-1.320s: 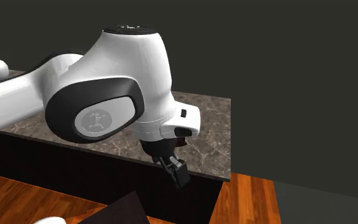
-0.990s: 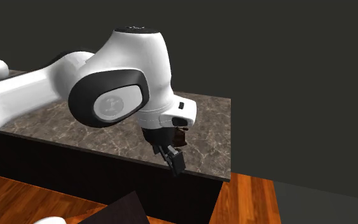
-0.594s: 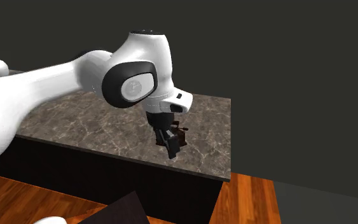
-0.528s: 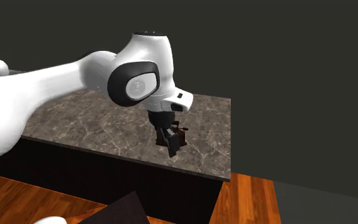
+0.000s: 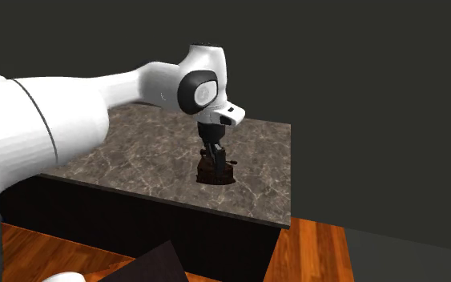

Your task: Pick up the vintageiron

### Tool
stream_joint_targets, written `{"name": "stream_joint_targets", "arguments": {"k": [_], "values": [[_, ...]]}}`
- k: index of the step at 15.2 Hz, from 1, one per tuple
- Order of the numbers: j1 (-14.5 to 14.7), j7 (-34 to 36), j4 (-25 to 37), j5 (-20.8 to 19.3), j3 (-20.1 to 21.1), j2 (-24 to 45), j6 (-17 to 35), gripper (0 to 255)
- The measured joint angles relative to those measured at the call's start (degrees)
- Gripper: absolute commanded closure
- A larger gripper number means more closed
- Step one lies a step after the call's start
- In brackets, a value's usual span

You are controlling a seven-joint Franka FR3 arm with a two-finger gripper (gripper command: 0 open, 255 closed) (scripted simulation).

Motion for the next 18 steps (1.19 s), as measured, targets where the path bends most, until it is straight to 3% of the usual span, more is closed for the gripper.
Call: {"name": "stream_joint_targets", "arguments": {"k": [6,10,18], "values": [[1.6,13.51,12.84,-5.29,3.67,15.69,-1.59,0],[5.06,21.63,24.3,-9.73,3.97,27.81,-4.01,0],[5.67,23.75,22.02,-10.81,3.56,30.57,0.33,0]]}}
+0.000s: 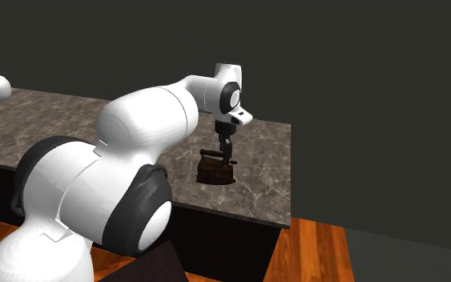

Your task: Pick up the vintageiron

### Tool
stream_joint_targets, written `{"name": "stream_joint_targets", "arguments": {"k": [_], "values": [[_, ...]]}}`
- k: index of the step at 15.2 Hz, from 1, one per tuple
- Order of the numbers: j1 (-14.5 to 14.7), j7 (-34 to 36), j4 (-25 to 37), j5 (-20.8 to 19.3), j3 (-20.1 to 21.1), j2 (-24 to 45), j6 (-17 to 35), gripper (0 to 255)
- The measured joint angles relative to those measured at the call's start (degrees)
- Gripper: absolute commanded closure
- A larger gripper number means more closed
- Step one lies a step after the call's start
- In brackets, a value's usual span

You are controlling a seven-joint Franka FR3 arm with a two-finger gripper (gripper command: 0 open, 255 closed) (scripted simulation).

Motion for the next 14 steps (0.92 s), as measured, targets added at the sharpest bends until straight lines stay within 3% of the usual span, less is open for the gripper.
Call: {"name": "stream_joint_targets", "arguments": {"k": [1,14], "values": [[-0.03,0.02,-0.28,-0.02,-0.01,0.01,0.3,255],[0.03,-0.05,0.54,0.13,0.06,-0.22,-0.73,255]]}}
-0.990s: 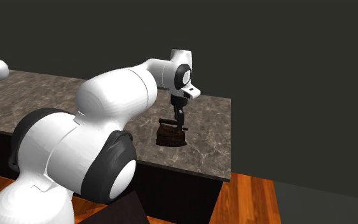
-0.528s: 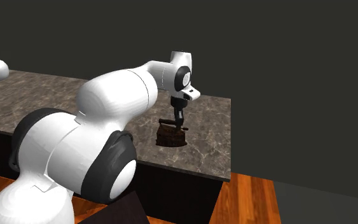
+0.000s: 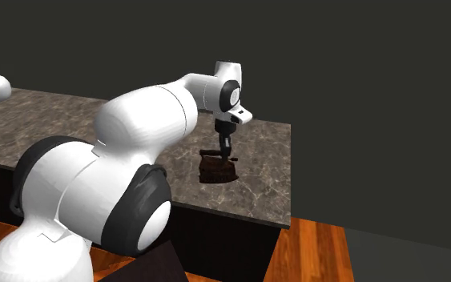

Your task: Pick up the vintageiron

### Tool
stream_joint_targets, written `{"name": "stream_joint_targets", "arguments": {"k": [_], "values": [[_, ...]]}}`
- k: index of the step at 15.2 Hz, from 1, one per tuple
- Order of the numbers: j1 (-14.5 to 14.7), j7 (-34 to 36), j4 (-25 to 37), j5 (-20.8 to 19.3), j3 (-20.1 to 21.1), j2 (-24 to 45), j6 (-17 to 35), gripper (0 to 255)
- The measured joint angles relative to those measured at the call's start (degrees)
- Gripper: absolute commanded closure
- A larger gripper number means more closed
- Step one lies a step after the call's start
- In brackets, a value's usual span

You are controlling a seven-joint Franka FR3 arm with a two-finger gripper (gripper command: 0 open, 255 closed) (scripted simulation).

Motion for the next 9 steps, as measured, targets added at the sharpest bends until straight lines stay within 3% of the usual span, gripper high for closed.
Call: {"name": "stream_joint_targets", "arguments": {"k": [9], "values": [[0.5,-0.58,6.46,0.32,0.25,-0.35,-6.69,255]]}}
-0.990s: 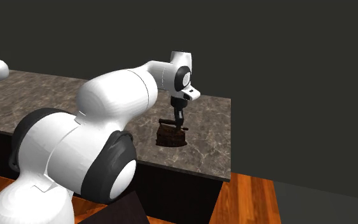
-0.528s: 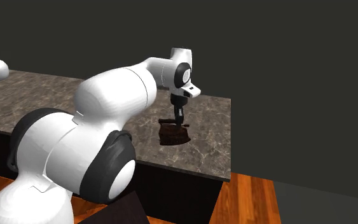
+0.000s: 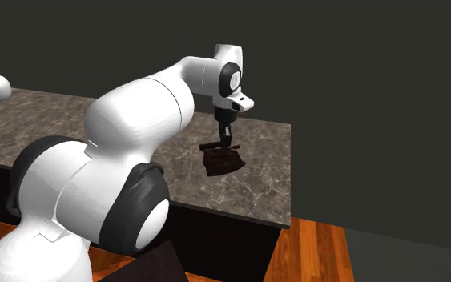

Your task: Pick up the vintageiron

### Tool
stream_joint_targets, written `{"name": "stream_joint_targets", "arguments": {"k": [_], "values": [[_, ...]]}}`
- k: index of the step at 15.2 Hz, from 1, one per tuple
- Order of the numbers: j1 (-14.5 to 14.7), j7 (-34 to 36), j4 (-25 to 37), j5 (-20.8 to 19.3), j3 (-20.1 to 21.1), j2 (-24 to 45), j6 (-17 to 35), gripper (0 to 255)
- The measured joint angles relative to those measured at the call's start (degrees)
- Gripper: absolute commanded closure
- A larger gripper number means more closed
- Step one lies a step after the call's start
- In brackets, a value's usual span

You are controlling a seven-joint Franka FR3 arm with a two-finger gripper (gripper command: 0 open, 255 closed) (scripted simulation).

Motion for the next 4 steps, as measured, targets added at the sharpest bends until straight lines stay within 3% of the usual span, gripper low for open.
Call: {"name": "stream_joint_targets", "arguments": {"k": [4], "values": [[0.3,-0.18,2.89,-0.01,0.08,0.11,-2.78,255]]}}
